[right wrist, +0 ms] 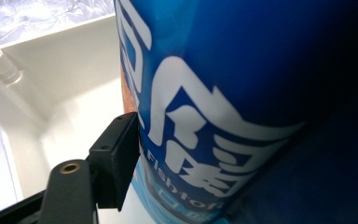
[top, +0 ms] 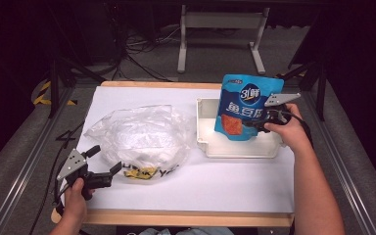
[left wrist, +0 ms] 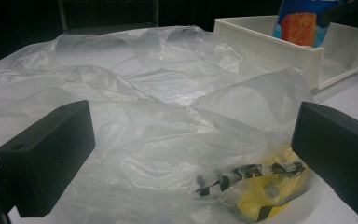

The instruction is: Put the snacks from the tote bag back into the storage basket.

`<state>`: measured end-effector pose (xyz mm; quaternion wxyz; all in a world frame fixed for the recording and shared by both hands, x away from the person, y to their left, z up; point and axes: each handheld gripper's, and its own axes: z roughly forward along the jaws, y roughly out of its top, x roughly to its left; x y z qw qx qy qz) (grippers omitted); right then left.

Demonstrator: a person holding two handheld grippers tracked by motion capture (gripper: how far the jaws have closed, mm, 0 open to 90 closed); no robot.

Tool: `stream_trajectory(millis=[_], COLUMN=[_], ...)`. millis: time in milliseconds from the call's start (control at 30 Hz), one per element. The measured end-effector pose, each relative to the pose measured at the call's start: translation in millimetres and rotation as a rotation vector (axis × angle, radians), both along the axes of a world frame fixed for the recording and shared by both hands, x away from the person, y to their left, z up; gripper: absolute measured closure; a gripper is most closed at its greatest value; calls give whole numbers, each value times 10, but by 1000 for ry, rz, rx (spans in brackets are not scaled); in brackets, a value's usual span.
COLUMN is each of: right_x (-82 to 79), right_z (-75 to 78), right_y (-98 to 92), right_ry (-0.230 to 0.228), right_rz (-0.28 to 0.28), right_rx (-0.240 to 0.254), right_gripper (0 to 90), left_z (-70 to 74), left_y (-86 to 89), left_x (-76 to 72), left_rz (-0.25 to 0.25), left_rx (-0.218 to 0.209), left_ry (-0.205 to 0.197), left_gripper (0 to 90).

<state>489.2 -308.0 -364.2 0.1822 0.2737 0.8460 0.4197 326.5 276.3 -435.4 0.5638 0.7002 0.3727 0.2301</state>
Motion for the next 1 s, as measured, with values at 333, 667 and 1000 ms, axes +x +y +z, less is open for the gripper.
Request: stream_trajectory(millis=[333,667,1000], right_x=[-45,-190,-365], right_z=[44,313,599], right_y=[27,-9,-28], right_ry=[2,-27,-63], right_rz=[-50,-109,-162], right_rx=[19,51,18], right_gripper=[222,193,174], left_z=[-5,5,8], left_y=[-5,-18,-5], left_x=[5,4,-11], left_rz=[3,-2,-2], left_rx=[-8,-4,3], left_ry=[-4,-11,-6], left_gripper=[2,2,2])
